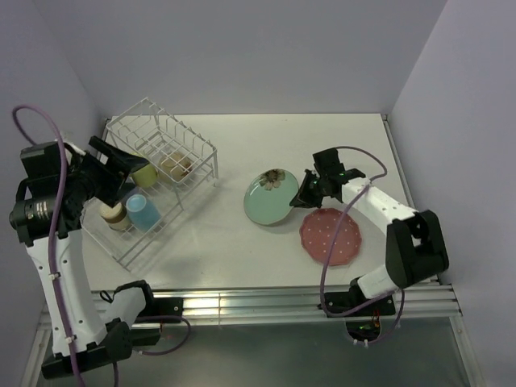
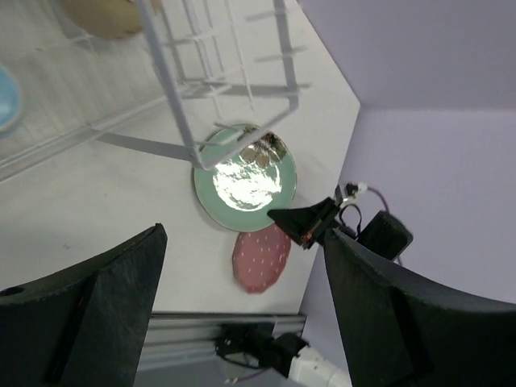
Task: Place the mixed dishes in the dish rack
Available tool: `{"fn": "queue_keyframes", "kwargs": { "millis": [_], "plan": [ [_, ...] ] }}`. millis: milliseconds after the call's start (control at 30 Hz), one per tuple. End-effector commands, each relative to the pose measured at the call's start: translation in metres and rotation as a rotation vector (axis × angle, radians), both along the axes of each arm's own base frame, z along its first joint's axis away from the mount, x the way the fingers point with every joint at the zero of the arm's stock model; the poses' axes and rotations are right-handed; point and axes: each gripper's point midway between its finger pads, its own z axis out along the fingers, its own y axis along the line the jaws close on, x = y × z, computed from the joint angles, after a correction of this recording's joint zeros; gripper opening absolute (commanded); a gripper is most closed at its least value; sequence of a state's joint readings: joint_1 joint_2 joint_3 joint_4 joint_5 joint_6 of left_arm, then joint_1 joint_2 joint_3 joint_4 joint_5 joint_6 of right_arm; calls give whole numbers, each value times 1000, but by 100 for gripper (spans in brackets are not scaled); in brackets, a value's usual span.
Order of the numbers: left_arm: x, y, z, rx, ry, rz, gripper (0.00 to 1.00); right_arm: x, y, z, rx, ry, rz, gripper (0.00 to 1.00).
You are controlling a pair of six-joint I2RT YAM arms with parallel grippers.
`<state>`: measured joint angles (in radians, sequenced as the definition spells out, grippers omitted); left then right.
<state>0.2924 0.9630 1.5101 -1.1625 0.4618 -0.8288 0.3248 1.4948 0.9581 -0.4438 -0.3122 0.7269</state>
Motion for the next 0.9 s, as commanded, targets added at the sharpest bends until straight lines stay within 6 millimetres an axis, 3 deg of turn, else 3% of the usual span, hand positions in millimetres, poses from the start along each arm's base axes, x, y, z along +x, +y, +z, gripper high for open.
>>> {"fn": "queue_keyframes", "kwargs": {
  "millis": [0, 133, 233, 267, 400, 500, 700, 867],
  "plan": [
    [5, -37, 35, 16, -149, -211, 85, -7, -12, 46, -21, -119, 32, 0],
    [9, -97, 41, -3, -167, -419, 88, -21, -10, 79, 39, -151, 84, 0],
    [21, -123, 47, 4, -194, -485, 89, -31, -13, 96, 58, -164, 108, 0],
    [15, -140, 54, 13, -217, -546, 89, -34, -12, 110, 70, -193, 117, 0],
    [23, -169, 55, 9, -238, -680, 94, -56, -20, 141, 100, -210, 136, 0],
    [26, -174, 56, 46, -267, -748, 98, -81, -16, 167, 160, -227, 189, 0],
    [28, -183, 29, 115, -216, -915, 99, -127, 0, 205, 336, -217, 296, 0],
    [27, -186, 8, 129, -174, -981, 99, -151, 9, 237, 438, -250, 379, 0]
  ]
}}
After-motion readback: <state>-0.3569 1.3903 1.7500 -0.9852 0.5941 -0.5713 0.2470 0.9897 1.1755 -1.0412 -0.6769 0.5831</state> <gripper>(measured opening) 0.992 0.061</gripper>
